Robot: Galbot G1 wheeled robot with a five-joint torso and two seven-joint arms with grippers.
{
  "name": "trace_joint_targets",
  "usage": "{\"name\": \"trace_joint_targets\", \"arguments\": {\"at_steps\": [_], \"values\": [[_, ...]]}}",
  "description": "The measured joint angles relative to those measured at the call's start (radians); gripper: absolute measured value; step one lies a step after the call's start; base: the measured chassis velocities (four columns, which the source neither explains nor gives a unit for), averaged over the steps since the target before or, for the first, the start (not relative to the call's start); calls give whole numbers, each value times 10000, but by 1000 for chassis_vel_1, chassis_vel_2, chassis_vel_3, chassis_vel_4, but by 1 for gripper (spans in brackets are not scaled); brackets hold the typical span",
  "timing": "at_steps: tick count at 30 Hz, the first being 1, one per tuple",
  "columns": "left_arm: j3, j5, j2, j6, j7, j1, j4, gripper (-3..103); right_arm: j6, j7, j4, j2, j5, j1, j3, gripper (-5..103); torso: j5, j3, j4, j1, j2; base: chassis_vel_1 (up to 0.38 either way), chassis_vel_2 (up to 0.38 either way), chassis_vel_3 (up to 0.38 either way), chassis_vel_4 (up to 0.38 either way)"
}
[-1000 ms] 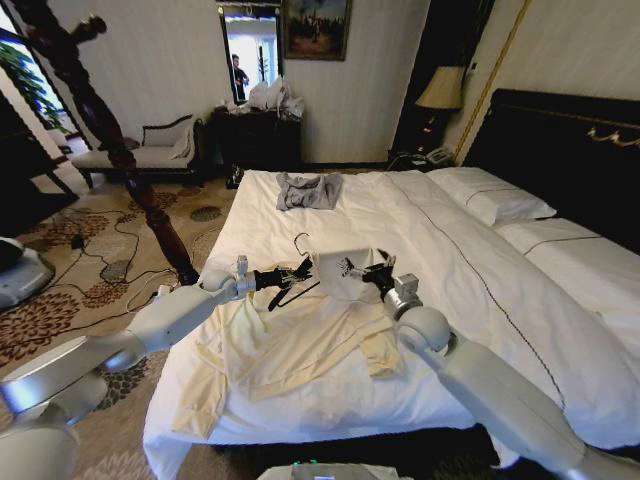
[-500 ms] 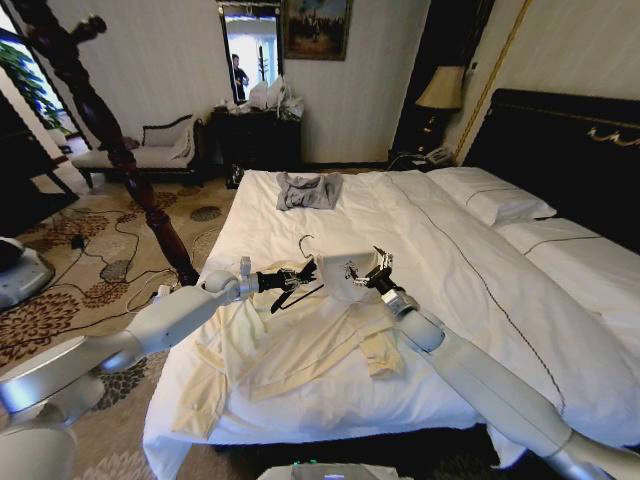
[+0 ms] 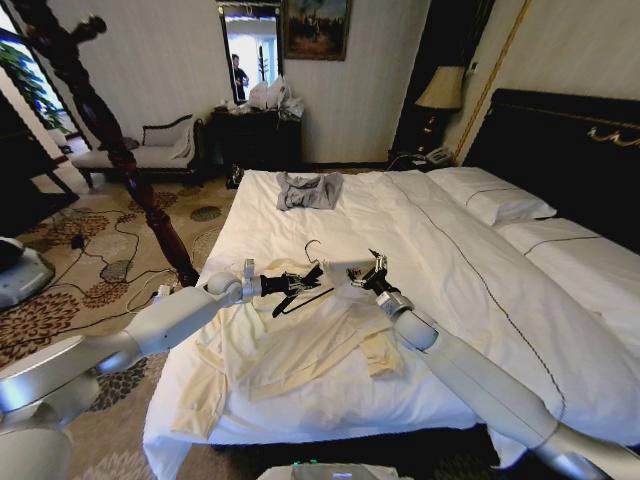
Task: Pick up the clothes from the bed and hang them on the clothes hanger.
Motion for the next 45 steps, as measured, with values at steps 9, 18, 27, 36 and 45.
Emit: {"name": "trace_joint_targets", "arguments": {"at_steps": [9,18,27,36,45], "values": [[69,-138,-16,59,0,-76,-29,15,49,13,-18,-49,-66,-7,-122,53,-1,0,0,0,0,0,0,0,0],[25,-462,113,182,-171,-79,-324,15,140,23,-63,-96,-223,-94,-229,26,0,0,-1,0,0,0,0,0,0],[-562,-1281,211,224,-1045,118,-938,23,305,52,-107,-136,-366,-85,-229,22,2,0,-2,0,0,0,0,0,0],[-1226,-1784,561,544,-1435,197,-1685,55,347,72,52,-186,-368,-187,-200,20,-1,0,0,0,0,0,0,0,0],[-2392,-2198,1242,585,-2183,799,-2722,82,368,106,135,-258,-431,-400,-120,20,-1,0,1,0,0,0,0,0,0]]}}
